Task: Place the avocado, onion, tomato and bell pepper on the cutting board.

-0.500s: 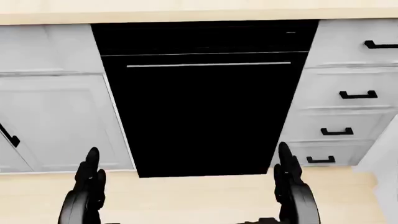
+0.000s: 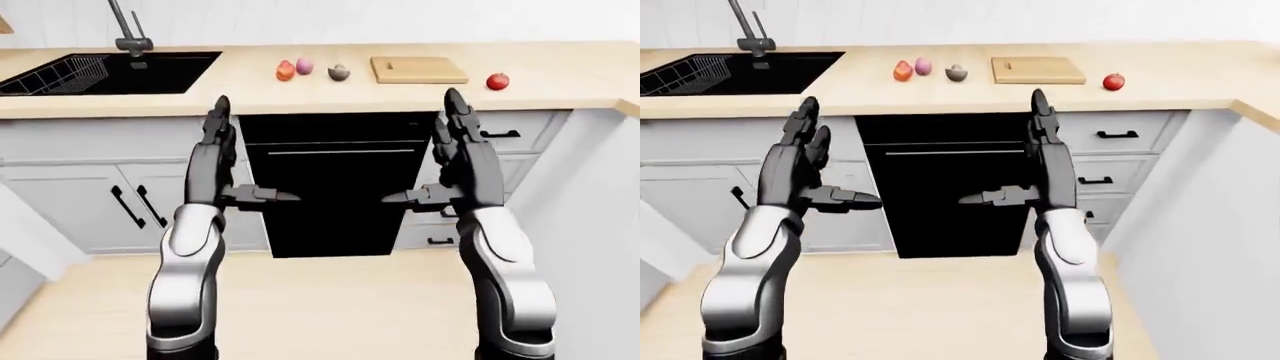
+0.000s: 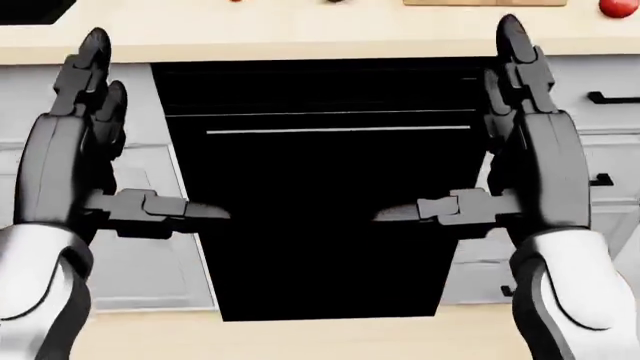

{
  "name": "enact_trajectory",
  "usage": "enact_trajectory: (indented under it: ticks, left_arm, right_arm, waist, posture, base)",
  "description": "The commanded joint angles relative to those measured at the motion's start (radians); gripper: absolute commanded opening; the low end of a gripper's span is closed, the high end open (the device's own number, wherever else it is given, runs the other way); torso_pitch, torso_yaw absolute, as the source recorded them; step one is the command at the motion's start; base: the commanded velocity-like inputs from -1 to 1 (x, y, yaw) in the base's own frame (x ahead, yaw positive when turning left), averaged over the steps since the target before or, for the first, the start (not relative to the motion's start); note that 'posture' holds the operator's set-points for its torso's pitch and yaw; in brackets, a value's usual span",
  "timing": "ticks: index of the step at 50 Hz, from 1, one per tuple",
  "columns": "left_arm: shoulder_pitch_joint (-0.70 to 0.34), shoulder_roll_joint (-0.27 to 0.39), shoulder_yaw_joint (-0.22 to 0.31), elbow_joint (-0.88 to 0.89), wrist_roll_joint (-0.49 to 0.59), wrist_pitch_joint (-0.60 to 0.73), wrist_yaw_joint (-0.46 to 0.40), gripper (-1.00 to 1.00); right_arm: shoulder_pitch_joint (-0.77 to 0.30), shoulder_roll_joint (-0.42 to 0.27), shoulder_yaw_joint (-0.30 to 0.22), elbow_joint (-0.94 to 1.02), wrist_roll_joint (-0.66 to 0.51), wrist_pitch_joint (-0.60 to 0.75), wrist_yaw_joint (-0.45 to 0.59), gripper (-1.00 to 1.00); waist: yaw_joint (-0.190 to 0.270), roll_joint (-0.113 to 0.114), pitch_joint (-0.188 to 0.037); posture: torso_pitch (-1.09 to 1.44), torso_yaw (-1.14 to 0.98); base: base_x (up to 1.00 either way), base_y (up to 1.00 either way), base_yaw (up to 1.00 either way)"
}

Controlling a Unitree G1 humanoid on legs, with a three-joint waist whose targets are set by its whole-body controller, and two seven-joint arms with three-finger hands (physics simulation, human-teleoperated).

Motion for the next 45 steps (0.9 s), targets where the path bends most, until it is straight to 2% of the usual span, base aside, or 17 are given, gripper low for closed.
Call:
enact_trajectory:
  ticks: [1,5,9,11,13,14,16,18,21,25,27,28,30,31,41,44,45]
  left_arm:
    - [-0.061,0.013,0.002,-0.043,-0.001,0.032,-0.006,1.0]
    - [-0.133,0.046,0.013,-0.011,0.011,0.056,-0.03,1.0]
    - [-0.205,0.078,0.035,-0.042,0.002,0.124,-0.038,1.0]
    - [-0.227,0.093,0.046,-0.06,-0.003,0.147,-0.036,1.0]
    - [-0.245,0.114,0.058,-0.075,-0.009,0.172,-0.04,1.0]
    - [-0.251,0.123,0.059,-0.072,-0.005,0.169,-0.039,1.0]
    - [-0.271,0.135,0.074,-0.075,-0.007,0.182,-0.032,1.0]
    - [-0.276,0.152,0.066,-0.094,-0.005,0.205,-0.039,1.0]
    - [-0.304,0.166,0.085,-0.129,-0.01,0.251,-0.034,1.0]
    - [-0.314,0.185,0.098,-0.147,-0.021,0.27,-0.029,1.0]
    - [-0.316,0.194,0.105,-0.152,-0.026,0.276,-0.023,1.0]
    - [-0.317,0.199,0.106,-0.155,-0.029,0.281,-0.024,1.0]
    - [-0.323,0.207,0.111,-0.162,-0.033,0.29,-0.022,1.0]
    - [-0.321,0.209,0.108,-0.166,-0.034,0.293,-0.022,1.0]
    - [-0.317,0.221,0.116,-0.175,-0.041,0.3,-0.015,1.0]
    - [-0.324,0.229,0.121,-0.178,-0.042,0.307,-0.016,1.0]
    - [-0.328,0.231,0.123,-0.183,-0.044,0.312,-0.016,1.0]
  right_arm:
    - [-0.047,-0.016,-0.015,-0.018,0.017,0.017,-0.007,1.0]
    - [-0.119,-0.042,-0.026,0.007,0.034,0.046,-0.012,1.0]
    - [-0.19,-0.069,-0.035,-0.011,0.057,0.095,-0.026,1.0]
    - [-0.207,-0.076,-0.042,-0.028,0.069,0.114,-0.033,1.0]
    - [-0.216,-0.087,-0.046,-0.033,0.075,0.123,-0.036,1.0]
    - [-0.219,-0.091,-0.047,-0.035,0.077,0.128,-0.037,1.0]
    - [-0.228,-0.097,-0.05,-0.043,0.082,0.138,-0.039,1.0]
    - [-0.233,-0.101,-0.055,-0.054,0.091,0.15,-0.042,1.0]
    - [-0.25,-0.109,-0.065,-0.071,0.109,0.175,-0.052,1.0]
    - [-0.264,-0.114,-0.071,-0.081,0.131,0.19,-0.068,1.0]
    - [-0.266,-0.117,-0.069,-0.083,0.139,0.191,-0.074,1.0]
    - [-0.268,-0.12,-0.069,-0.083,0.14,0.191,-0.076,1.0]
    - [-0.274,-0.127,-0.071,-0.086,0.144,0.198,-0.079,1.0]
    - [-0.278,-0.129,-0.074,-0.088,0.148,0.2,-0.082,1.0]
    - [-0.279,-0.141,-0.073,-0.091,0.145,0.202,-0.083,1.0]
    - [-0.287,-0.143,-0.078,-0.096,0.149,0.21,-0.085,1.0]
    - [-0.289,-0.143,-0.083,-0.097,0.155,0.214,-0.088,1.0]
  waist:
    - [-0.003,0.003,-0.007]
    - [-0.003,-0.004,-0.01]
    - [-0.005,0.013,-0.015]
    - [-0.01,0.034,-0.012]
    - [-0.011,0.076,-0.003]
    - [-0.006,0.05,-0.007]
    - [-0.008,0.072,-0.002]
    - [-0.002,0.064,-0.013]
    - [0.006,0.042,-0.003]
    - [0.01,0.0,-0.002]
    - [0.007,-0.043,-0.023]
    - [0.001,-0.009,-0.019]
    - [-0.003,-0.04,0.003]
    - [-0.008,-0.04,-0.001]
    - [-0.005,0.03,-0.012]
    - [-0.014,0.083,-0.029]
    - [-0.009,0.045,-0.021]
  posture:
    - [0.0,0.0]
    - [0.0,0.0]
    - [0.0,0.0]
    - [0.0,0.0]
    - [0.0,0.0]
    - [0.0,0.0]
    - [0.0,0.0]
    - [0.0,0.0]
    - [0.0,0.0]
    - [0.0,0.0]
    - [0.0,0.0]
    - [0.0,0.0]
    - [0.0,0.0]
    - [0.0,0.0]
    - [0.0,0.0]
    - [0.0,0.0]
    - [0.0,0.0]
  base:
    - [0.29,0.0,0.0]
    - [0.28,0.0,0.0]
    - [0.28,0.0,0.0]
    - [0.28,0.0,0.0]
    - [0.28,0.0,0.0]
    - [0.27,0.0,0.0]
    - [0.29,0.0,0.0]
    - [0.28,0.0,0.0]
    - [0.29,0.0,0.0]
    - [0.28,-0.08,0.0]
    - [0.21,-0.2,0.0]
    - [0.16,-0.23,0.0]
    - [0.12,-0.24,0.0]
    - [0.11,-0.23,0.0]
    - [0.12,-0.13,0.0]
    - [0.11,0.0,0.0]
    - [0.12,0.0,0.0]
